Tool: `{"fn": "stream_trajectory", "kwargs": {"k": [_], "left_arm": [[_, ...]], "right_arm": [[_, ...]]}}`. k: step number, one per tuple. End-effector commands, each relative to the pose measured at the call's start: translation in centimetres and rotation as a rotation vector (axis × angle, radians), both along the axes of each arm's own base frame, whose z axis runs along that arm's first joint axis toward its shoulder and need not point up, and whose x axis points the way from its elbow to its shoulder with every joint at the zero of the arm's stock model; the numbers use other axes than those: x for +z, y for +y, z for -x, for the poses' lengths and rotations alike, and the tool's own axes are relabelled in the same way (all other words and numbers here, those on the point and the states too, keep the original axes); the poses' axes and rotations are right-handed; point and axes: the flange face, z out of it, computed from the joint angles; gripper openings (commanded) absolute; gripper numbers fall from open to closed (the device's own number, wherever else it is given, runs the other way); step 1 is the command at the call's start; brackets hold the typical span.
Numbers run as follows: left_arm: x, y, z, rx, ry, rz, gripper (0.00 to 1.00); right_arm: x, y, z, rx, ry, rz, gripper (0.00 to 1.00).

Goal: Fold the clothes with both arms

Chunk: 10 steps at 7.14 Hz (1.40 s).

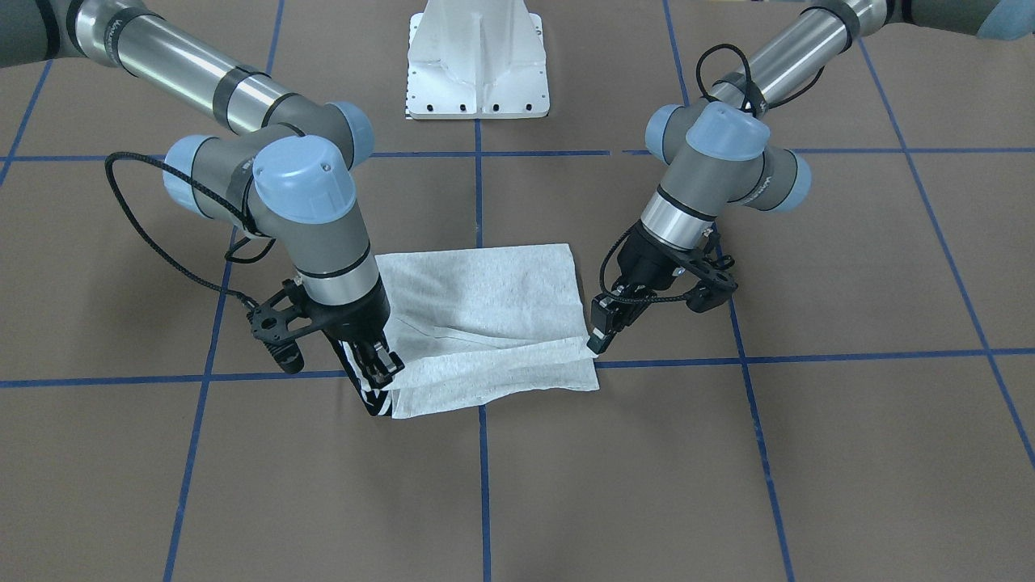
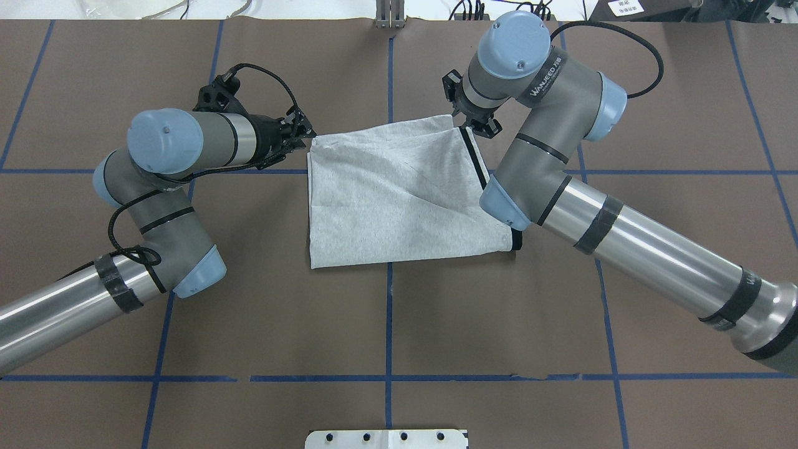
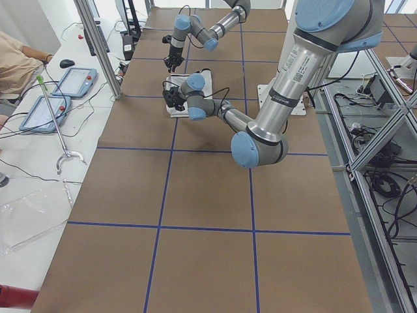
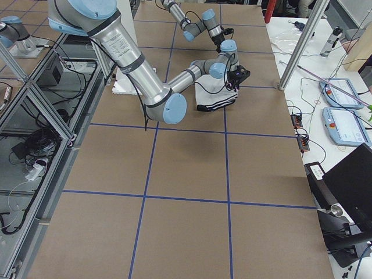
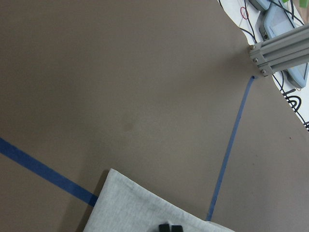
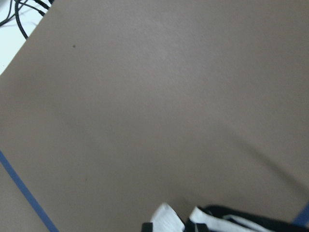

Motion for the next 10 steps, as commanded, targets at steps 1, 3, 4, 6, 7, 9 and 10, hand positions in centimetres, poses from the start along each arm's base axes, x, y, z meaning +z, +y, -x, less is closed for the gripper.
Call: {"fn": "stream_trajectory", "kwargs": {"k": [1,3,4,6,7,9,10], "left_arm": [[1.9,-2.8,0.9,-0.041,-0.047,-0.045,1.0],[2.0,-3.9,2.4,-0.037,-0.072,-0.079,1.0],[2.3,-4.6,4.1,0.023,-0.118,-0.149,1.0],[6.8,-5.2,9.2,0.202,-0.245,-0.285,1.0],[9.3,-5.4,15.2,0.265,-0.284,-0.348,1.0],[16.1,-5.8,25.2,0.369,-0.459,-0.526,1.0],[18.7,-6.3,29.8,0.438,-0.564,-0.604,1.0]], "right_arm": [[3.2,-7.4,-3.8,-0.013,0.053,-0.114,1.0],[3.4,-8.3,-6.7,-0.064,0.025,-0.115,1.0],[4.7,-7.9,-9.5,-0.115,0.007,-0.128,1.0],[9.7,-7.5,-19.6,-0.294,-0.018,-0.197,1.0],[13.5,-5.8,-24.4,-0.371,0.022,-0.282,1.0],[19.5,-5.0,-33.8,-0.575,0.108,-0.418,1.0],[21.4,-5.4,-37.6,-0.683,0.159,-0.444,1.0]]}}
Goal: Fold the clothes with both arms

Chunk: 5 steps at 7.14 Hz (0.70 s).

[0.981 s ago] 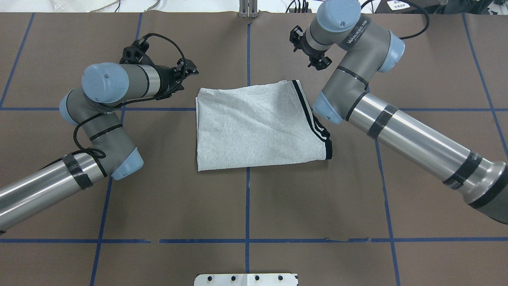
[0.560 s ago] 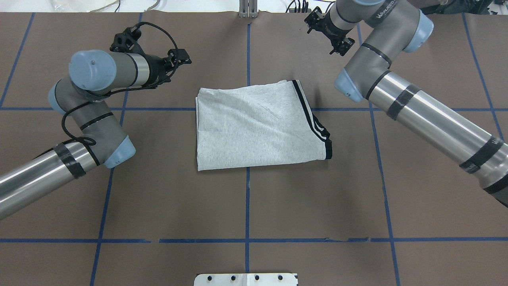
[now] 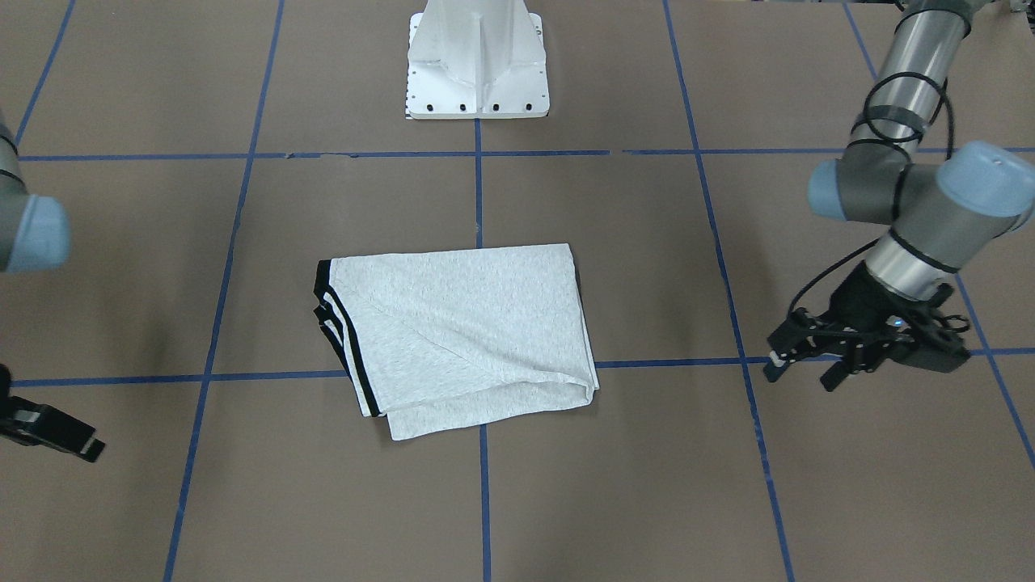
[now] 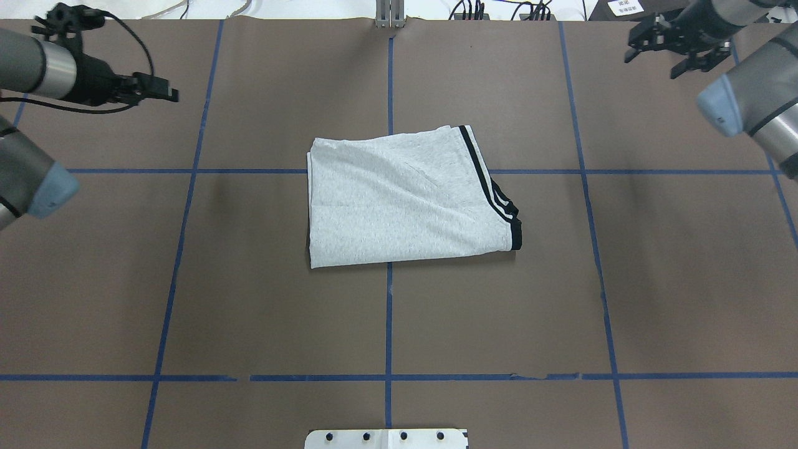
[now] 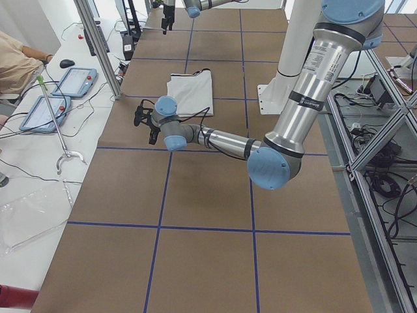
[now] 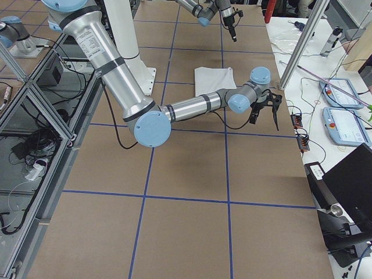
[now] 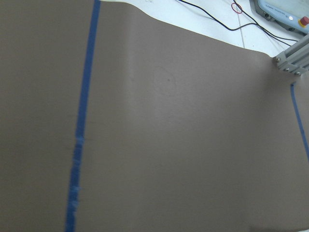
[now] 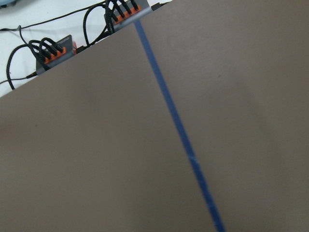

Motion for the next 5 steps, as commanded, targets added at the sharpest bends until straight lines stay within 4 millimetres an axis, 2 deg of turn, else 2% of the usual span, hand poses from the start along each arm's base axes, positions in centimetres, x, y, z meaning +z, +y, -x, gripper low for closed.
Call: {"fn": "stream_trajectory", "kwargs": {"k": [1,2,3,4,5], "left_arm": [[6.2,-0.7,12.0,0.146,-0.213,-0.15,1.0],[7.8,-1.5,17.8,0.189,-0.278,-0.144,1.0],[9.3,-1.6,23.9,0.226,-0.346,-0.157,1.0],[10.5,-1.1,28.5,0.257,-0.382,-0.123,1.0],[9.0,0.0,31.2,0.262,-0.387,-0.054,1.0]], "right_arm": [[4.3,-0.1,-9.1,-0.191,0.101,-0.064,1.0],[5.6,0.1,-13.9,-0.215,0.127,-0.064,1.0],[8.7,1.9,-18.3,-0.269,0.141,-0.061,1.0],[9.2,3.1,-21.4,-0.296,0.146,-0.056,1.0],[10.7,4.4,-23.6,-0.332,0.145,-0.037,1.0]]}}
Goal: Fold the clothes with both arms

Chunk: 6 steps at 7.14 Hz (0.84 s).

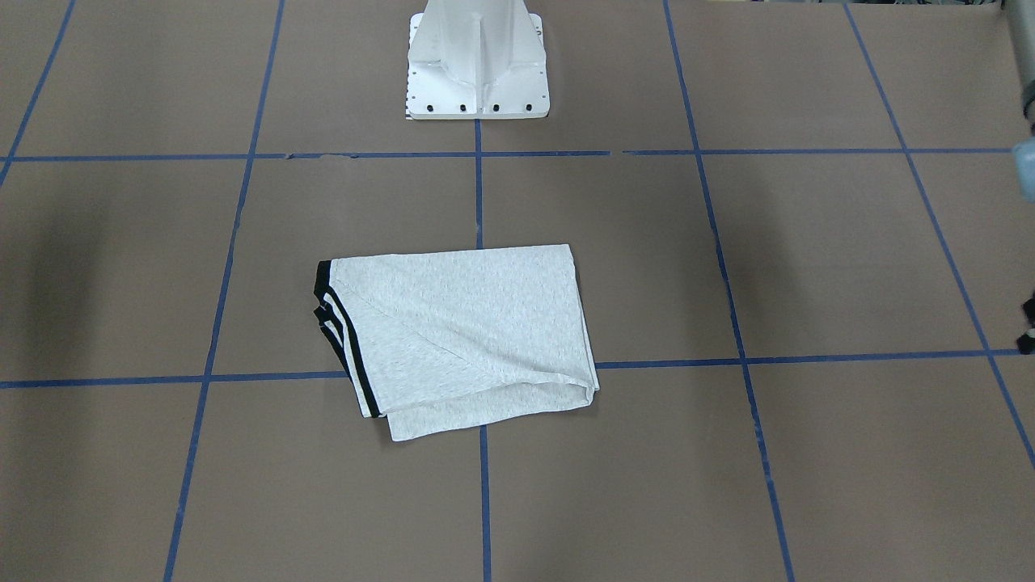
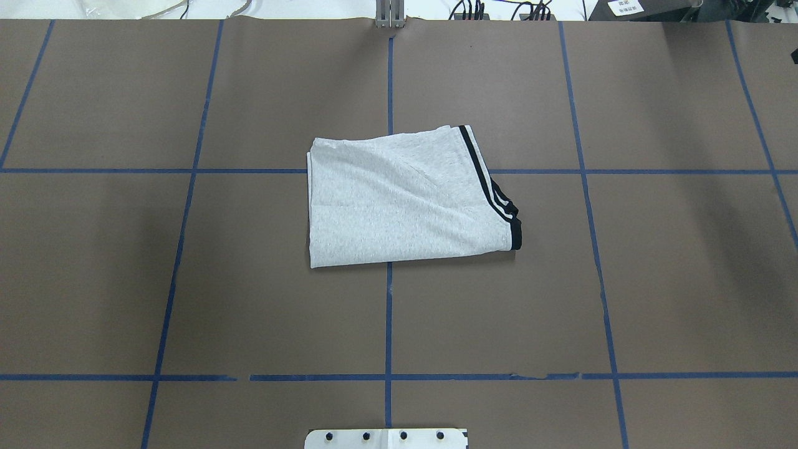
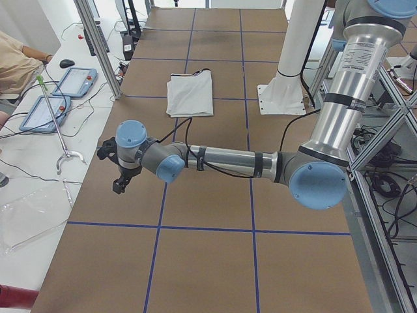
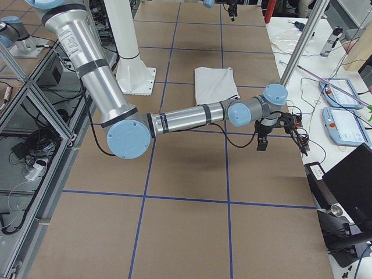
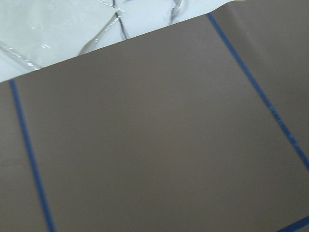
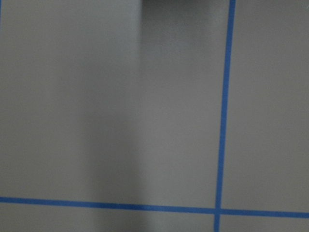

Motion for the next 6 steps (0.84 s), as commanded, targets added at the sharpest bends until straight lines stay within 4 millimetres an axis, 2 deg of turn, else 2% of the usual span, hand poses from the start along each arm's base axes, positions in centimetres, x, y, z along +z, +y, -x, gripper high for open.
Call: {"fn": "stream_trajectory", "kwargs": {"k": [1,2,3,4,5,6], "left_arm": [[0.9,5.7,5.3,0.013,-0.034,0.135,1.0],[0.9,9.5,5.4,0.015,-0.031,0.096,1.0],[-0.1,10.2,5.4,0.013,-0.034,0.077,1.0],[0.1,10.3,5.4,0.014,-0.034,0.078,1.0],[0.9,11.5,5.3,0.016,-0.033,0.09,1.0],[0.0,12.4,5.3,0.009,-0.034,0.078,1.0]], "right_arm": [[1.6,3.3,-6.9,-0.058,0.002,-0.036,1.0],[0.4,4.2,-6.7,-0.073,0.011,0.008,1.0],[-1.1,5.0,-7.1,-0.067,0.016,0.006,1.0],[-1.7,8.0,-6.9,-0.067,0.01,0.039,1.0],[-3.0,10.5,-6.4,-0.074,0.01,0.056,1.0],[-4.2,12.1,-5.8,-0.083,0.014,0.065,1.0]]}}
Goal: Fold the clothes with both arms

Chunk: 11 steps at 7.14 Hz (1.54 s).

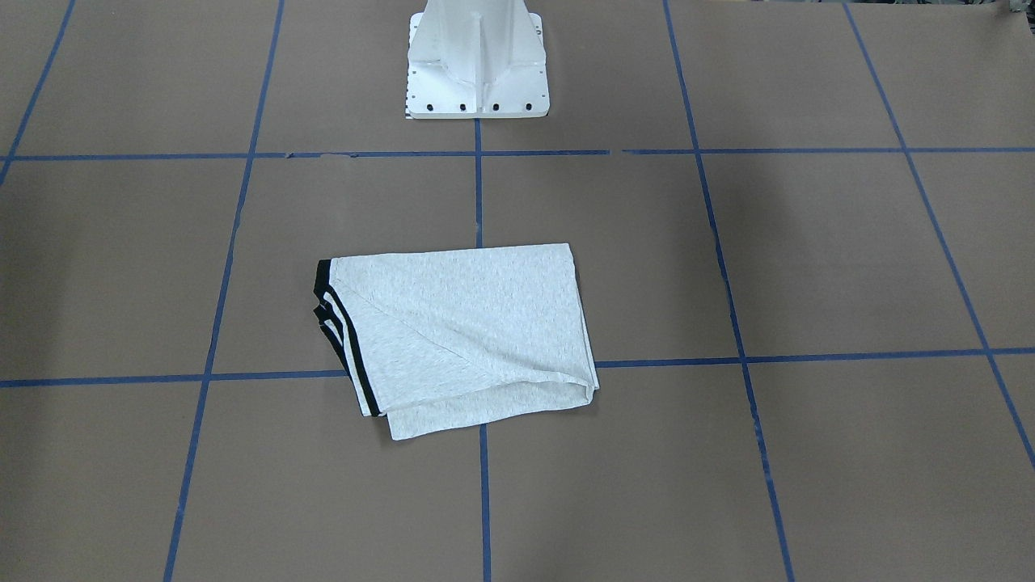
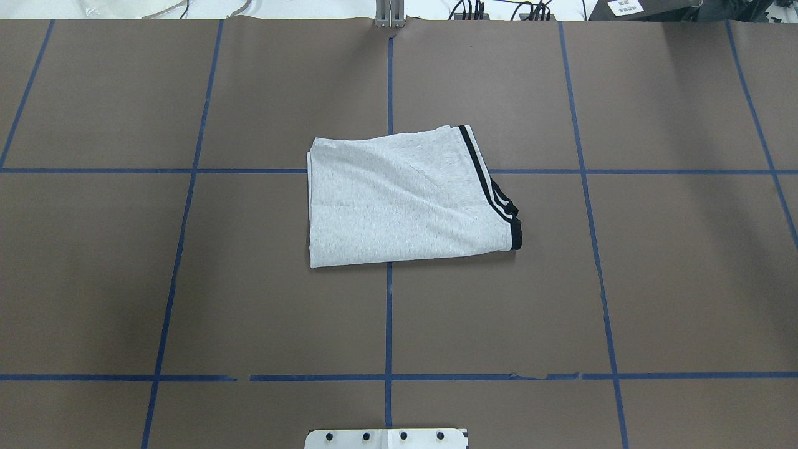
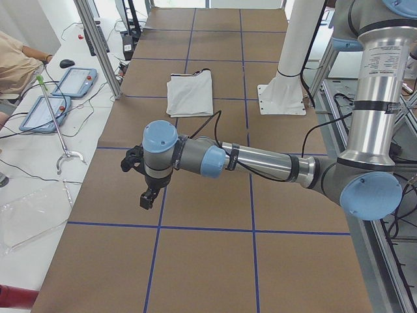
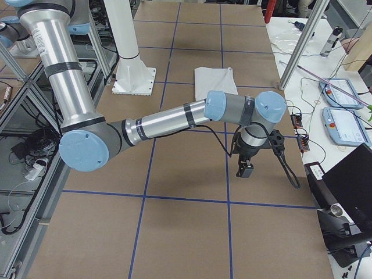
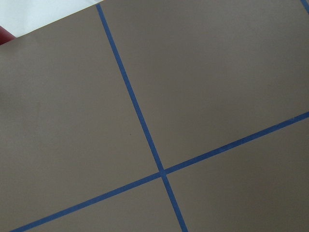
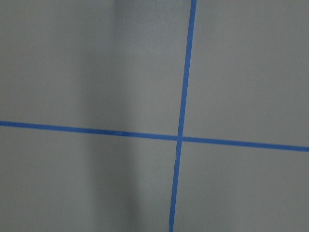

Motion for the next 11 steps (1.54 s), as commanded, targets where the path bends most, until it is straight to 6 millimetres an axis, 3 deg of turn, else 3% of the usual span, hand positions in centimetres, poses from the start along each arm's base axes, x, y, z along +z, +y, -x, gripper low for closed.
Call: {"fn": "stream_trajectory", "kwargs": {"k": [1,2,3,4,5,6,8,9,10,11], "left_arm": [[0.0,2.3,0.0,-0.002,0.0,0.0,1.0],[0.2,3.7,-0.1,-0.002,-0.005,0.003,1.0],[-0.7,3.9,0.0,-0.002,-0.004,-0.014,1.0],[-1.6,5.2,-0.1,-0.002,-0.001,-0.029,1.0],[-1.4,5.4,-0.1,-0.009,0.003,-0.014,1.0],[0.8,5.2,-0.2,-0.022,0.008,0.038,1.0],[2.9,4.6,-0.1,-0.028,0.011,0.081,1.0],[5.4,4.2,-0.1,-0.03,0.012,0.127,1.0],[5.5,3.1,0.4,-0.04,0.011,0.119,1.0],[5.4,3.4,1.6,-0.066,0.01,0.114,1.0]], "right_arm": [[-0.9,4.6,0.7,-0.011,0.004,0.036,1.0],[0.6,7.0,0.8,-0.011,0.003,0.049,1.0],[0.5,9.2,0.9,-0.01,0.006,0.029,1.0],[1.8,11.4,1.1,-0.009,0.0,0.052,1.0],[3.3,11.1,1.3,-0.004,0.004,0.024,1.0],[5.4,10.4,1.5,-0.007,0.0,0.006,1.0],[6.6,8.9,3.5,0.015,0.015,-0.035,1.0],[8.9,8.3,4.1,0.005,0.012,-0.048,1.0],[10.7,8.7,4.1,0.011,0.011,-0.07,1.0],[10.5,8.7,4.1,0.013,0.005,-0.083,1.0]]}}
